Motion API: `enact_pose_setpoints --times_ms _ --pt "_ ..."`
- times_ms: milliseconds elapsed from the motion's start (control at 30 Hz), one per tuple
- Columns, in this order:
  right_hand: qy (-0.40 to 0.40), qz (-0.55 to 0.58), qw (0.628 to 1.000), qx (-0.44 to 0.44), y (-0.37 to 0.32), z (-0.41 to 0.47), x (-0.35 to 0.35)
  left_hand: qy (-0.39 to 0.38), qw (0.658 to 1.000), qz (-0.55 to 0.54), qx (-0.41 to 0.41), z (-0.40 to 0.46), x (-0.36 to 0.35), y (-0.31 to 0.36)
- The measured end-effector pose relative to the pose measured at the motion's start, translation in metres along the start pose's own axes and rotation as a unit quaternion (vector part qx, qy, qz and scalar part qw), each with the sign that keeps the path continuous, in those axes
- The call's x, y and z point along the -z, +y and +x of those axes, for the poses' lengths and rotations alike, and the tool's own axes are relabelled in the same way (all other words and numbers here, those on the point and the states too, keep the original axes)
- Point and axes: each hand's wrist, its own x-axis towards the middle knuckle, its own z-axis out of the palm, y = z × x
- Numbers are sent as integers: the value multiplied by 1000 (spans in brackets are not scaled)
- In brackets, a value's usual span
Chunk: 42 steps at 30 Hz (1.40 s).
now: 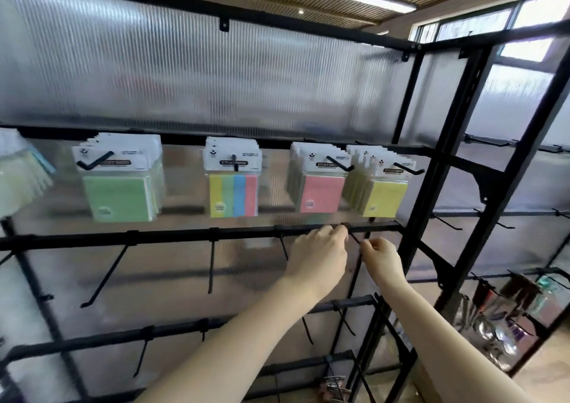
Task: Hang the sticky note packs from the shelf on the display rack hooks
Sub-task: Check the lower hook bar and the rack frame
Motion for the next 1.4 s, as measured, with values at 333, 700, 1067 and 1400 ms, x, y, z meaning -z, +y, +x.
enact_pose_setpoints --times_ms 333,700,1067,1400 --pt "-91 28 989 115 -105 -125 -90 17 993 32 114 -111 100 -104" --pt "-246 41 933 258 -223 -304 -227 57 946 120 297 -301 248 -219" --pt "-402 50 812 421 -302 -461 -356 79 842 162 508 -467 359 -299" --pt "-481 20 771 417 -361 -520 -505 106 790 166 581 -533 421 -391"
